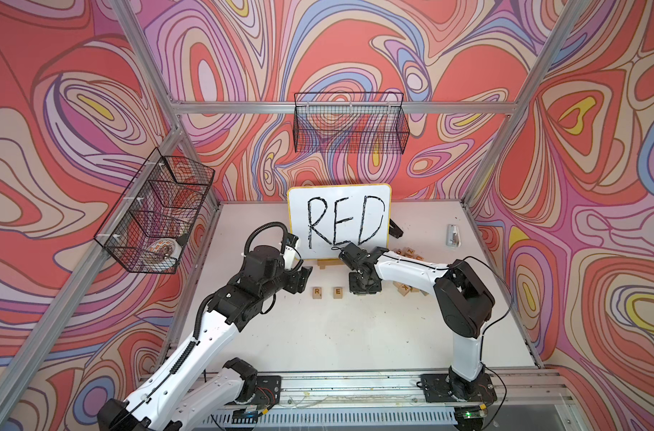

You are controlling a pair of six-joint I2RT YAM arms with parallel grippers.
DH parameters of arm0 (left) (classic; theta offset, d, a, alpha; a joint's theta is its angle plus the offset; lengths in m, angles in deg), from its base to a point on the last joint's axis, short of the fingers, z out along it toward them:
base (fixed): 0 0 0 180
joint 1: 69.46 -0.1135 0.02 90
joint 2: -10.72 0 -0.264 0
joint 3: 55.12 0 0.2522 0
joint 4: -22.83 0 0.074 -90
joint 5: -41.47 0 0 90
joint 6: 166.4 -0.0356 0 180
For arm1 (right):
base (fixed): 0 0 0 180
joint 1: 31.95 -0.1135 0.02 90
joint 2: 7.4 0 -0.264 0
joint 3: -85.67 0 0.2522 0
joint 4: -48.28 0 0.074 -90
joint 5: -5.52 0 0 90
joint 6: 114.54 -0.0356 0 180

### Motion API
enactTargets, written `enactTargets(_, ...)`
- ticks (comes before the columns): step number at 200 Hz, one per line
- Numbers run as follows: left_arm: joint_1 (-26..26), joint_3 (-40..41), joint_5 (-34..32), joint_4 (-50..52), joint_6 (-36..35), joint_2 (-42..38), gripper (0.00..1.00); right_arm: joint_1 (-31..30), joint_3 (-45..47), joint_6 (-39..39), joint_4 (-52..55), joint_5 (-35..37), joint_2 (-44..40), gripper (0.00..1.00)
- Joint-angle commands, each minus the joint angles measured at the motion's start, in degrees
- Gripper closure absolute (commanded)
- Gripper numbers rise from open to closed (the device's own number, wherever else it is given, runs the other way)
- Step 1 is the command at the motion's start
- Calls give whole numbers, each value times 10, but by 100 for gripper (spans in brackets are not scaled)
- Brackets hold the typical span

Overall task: Assemble the uppercase word "red" with letter blocks
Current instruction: Place the letter block at the center of the board.

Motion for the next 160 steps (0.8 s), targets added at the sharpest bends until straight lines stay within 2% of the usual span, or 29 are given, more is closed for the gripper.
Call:
enactTargets(1,3,0,-1,10,-6,-8,21,3,-7,7,7,14,17,100)
enactTargets(160,3,0,-1,10,-6,-9,21,3,-6,4,10,9,13,92)
